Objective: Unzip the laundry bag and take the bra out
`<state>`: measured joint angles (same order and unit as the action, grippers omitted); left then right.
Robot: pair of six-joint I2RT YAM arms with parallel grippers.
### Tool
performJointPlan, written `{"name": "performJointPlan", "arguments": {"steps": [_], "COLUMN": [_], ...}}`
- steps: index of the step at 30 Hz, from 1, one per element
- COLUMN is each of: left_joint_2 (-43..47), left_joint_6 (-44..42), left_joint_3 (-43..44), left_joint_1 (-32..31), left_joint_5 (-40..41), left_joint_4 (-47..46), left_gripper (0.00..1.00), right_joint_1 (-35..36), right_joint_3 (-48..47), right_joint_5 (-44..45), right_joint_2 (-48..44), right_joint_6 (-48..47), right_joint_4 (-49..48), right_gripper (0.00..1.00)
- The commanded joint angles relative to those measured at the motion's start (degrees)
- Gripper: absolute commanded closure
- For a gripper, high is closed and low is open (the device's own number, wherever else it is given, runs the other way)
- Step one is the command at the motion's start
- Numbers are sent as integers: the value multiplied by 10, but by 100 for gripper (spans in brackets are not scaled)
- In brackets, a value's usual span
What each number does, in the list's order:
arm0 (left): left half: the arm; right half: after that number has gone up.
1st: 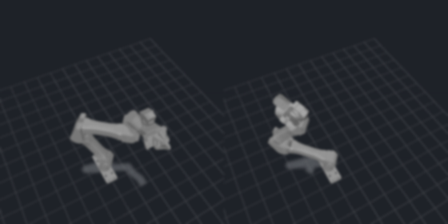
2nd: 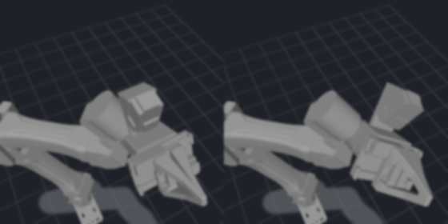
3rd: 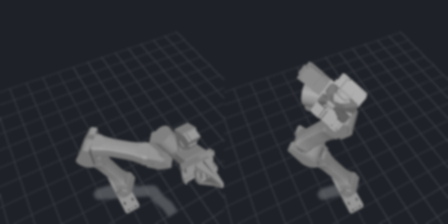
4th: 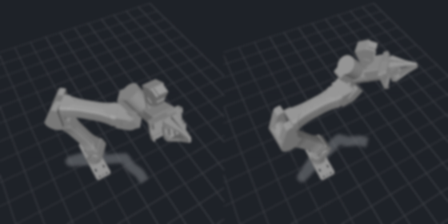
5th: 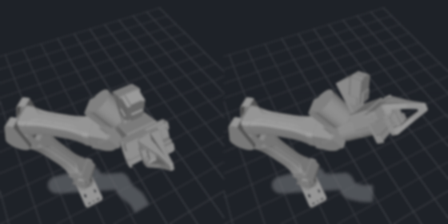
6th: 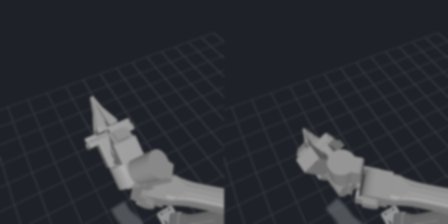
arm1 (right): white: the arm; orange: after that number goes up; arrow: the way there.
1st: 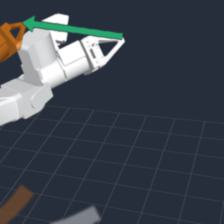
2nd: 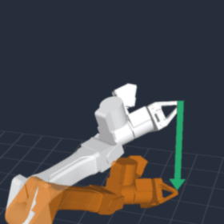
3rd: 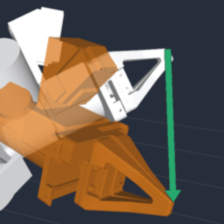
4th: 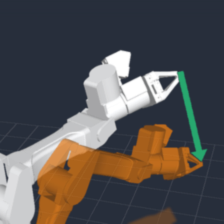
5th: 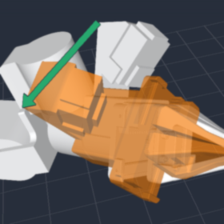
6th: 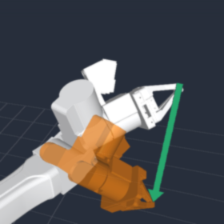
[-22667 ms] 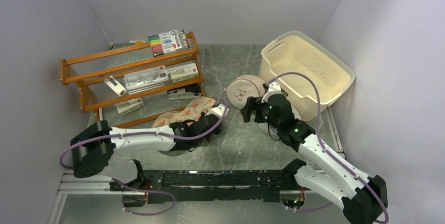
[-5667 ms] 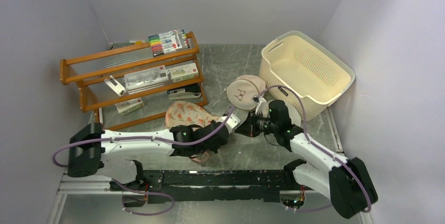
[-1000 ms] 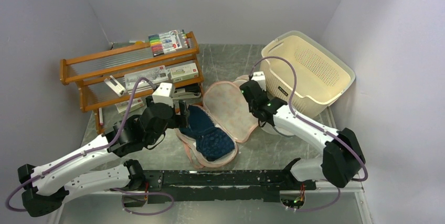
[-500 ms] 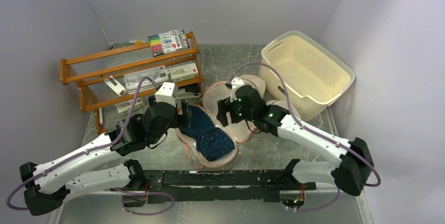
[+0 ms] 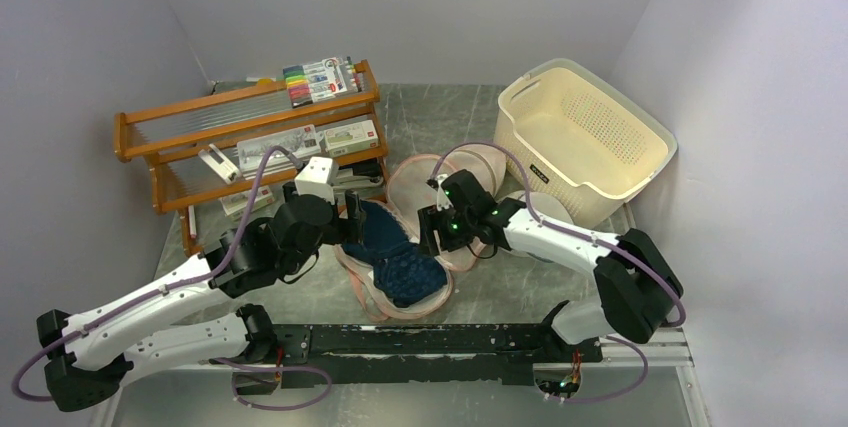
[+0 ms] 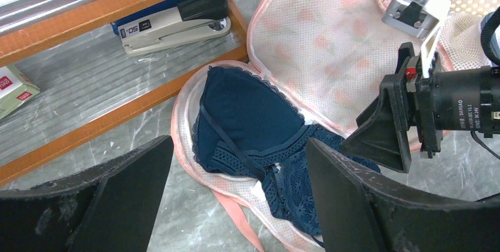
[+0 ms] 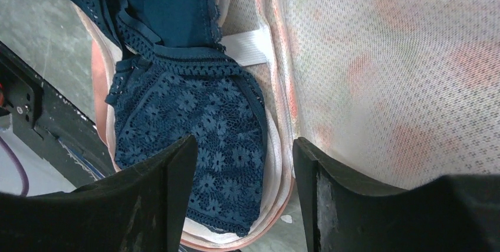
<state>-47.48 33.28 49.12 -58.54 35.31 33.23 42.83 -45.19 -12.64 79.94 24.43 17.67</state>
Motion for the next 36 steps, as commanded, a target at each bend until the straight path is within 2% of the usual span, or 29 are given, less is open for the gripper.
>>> {"name": "performJointPlan", "arguments": {"steps": [1, 14, 22, 27, 36], "left_joint_2": [3, -11, -11, -13, -14], "left_joint_6": [3, -1, 3, 2, 1], "left_joint_3": [2, 4, 3, 4, 1], "left_joint_1": [4, 4, 4, 4, 4], "left_joint_5": [-10, -16, -20, -21, -23], "left_joint_4": [-12, -13, -12, -14, -18], "left_gripper": [6, 6, 6, 6, 6], "right_joint_1": [0, 1, 4, 4, 4], "right_joint_3": [-1, 24, 45, 42, 9], "right_joint_5": [-22, -6, -58, -56, -53], "right_joint_2": [12, 46, 37, 20, -18], "right_joint_6": [-5, -5, 14, 18, 21], "right_joint_4": [6, -12, -49, -40, -7], "right_gripper": [41, 45, 63, 75, 87]}}
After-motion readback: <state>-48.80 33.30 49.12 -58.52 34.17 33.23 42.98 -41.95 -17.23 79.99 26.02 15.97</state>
